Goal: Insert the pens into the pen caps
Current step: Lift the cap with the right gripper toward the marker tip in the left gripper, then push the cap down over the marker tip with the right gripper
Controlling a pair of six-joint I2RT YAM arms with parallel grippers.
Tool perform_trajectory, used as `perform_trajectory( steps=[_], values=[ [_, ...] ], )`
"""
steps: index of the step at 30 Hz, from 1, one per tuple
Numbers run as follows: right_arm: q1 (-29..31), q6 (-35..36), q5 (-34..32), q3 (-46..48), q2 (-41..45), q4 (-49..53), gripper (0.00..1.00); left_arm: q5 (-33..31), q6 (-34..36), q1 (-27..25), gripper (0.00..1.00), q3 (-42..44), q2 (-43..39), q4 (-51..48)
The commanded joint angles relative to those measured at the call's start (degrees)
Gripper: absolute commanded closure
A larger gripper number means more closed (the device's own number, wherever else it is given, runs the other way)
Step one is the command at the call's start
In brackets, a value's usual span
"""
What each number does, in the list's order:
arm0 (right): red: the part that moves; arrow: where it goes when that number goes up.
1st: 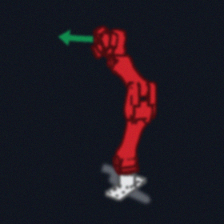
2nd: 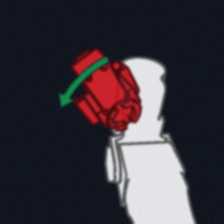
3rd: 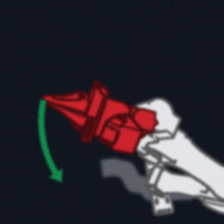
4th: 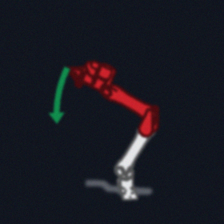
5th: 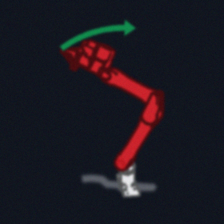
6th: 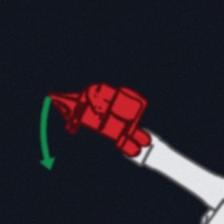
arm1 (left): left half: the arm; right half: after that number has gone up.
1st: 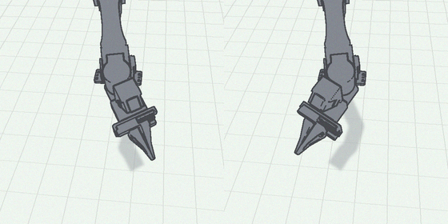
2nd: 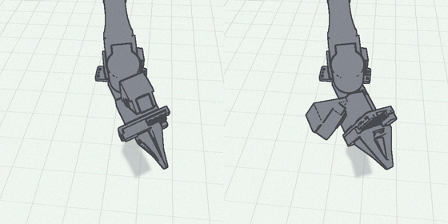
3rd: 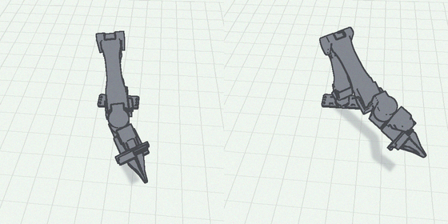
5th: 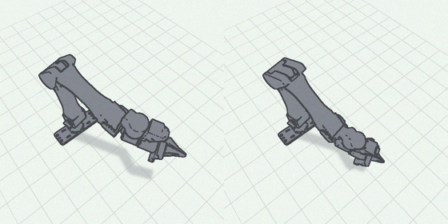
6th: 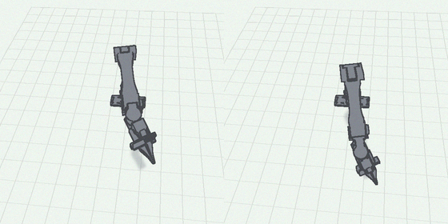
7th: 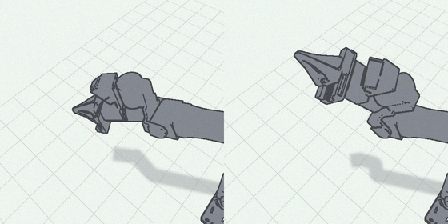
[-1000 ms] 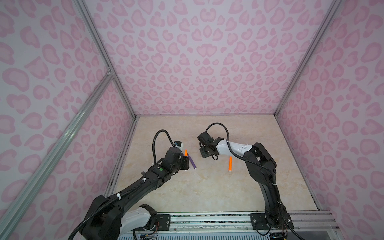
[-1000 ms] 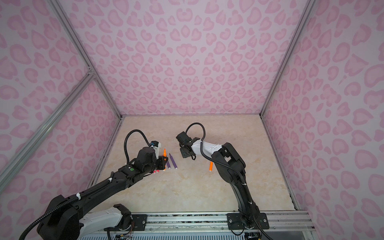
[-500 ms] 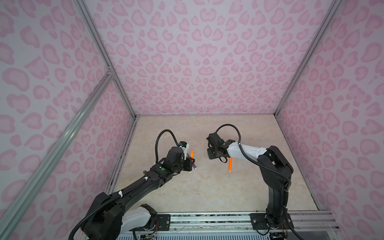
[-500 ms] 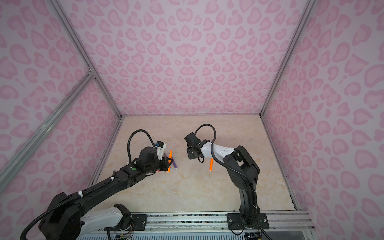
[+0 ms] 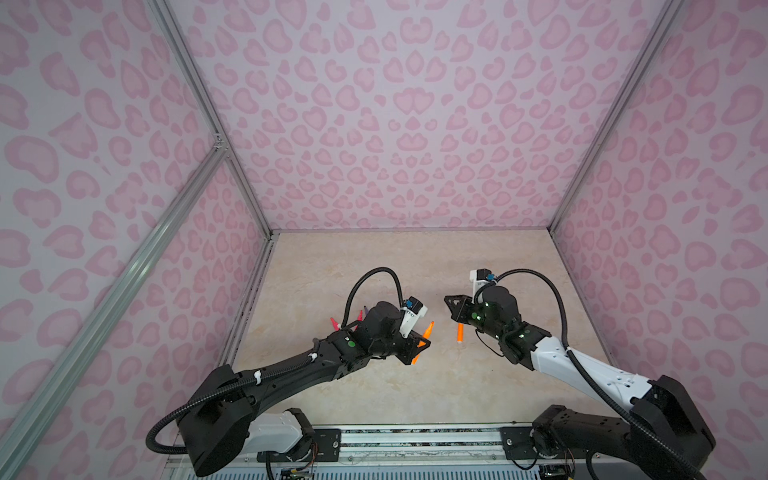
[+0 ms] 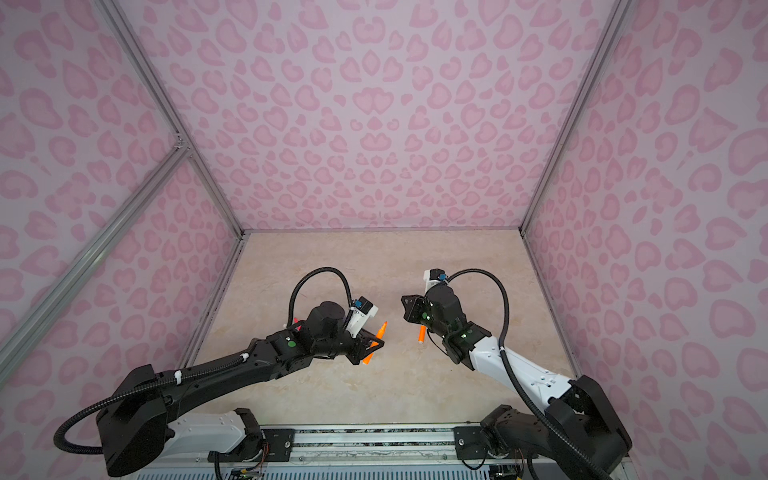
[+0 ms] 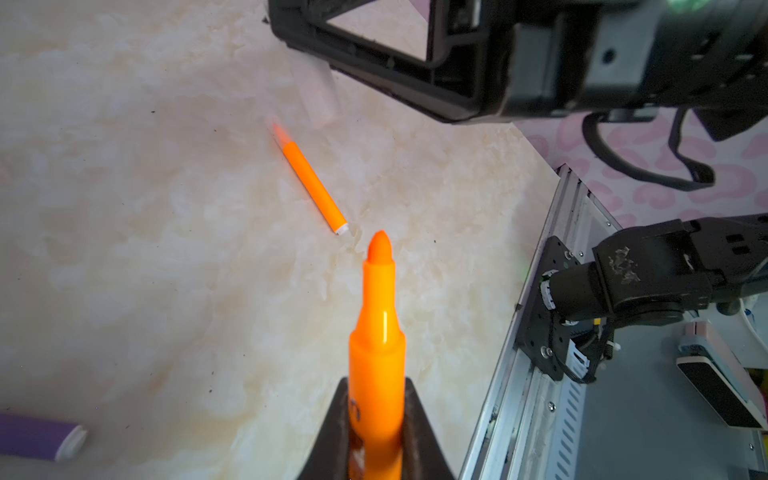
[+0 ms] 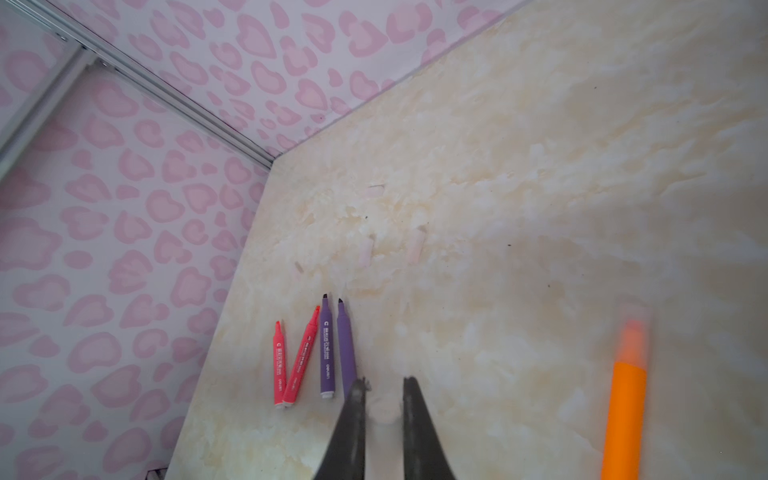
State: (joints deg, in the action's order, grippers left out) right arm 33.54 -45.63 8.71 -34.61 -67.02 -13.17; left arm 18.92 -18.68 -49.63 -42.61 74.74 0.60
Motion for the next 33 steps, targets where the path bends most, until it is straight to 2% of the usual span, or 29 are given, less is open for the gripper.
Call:
perform_trajectory(
  steps=[1,6,11,33],
  values=[
    [2.19,-5.25,-3.45,4.2,5.24,-9.55,1.0,2.44,1.36,-0.62,0.96,-1.56,1.59,1.26],
    [10.03,-5.11,-13.77,8.28,12.14,-12.22,1.0,4.19,0.77,-1.35,0.96,-2.49,3.98,1.49],
    [14.87,-5.92,-19.17,9.14,12.56,-13.3,1.0,4.36,0.32,-1.44,0.96,-2.43,4.41,2.12],
    [18.26,-9.63,-25.5,10.89,7.84,-17.6,1.0,1.87,0.3,-1.44,0.97,-1.37,2.24,2.19]
  ],
)
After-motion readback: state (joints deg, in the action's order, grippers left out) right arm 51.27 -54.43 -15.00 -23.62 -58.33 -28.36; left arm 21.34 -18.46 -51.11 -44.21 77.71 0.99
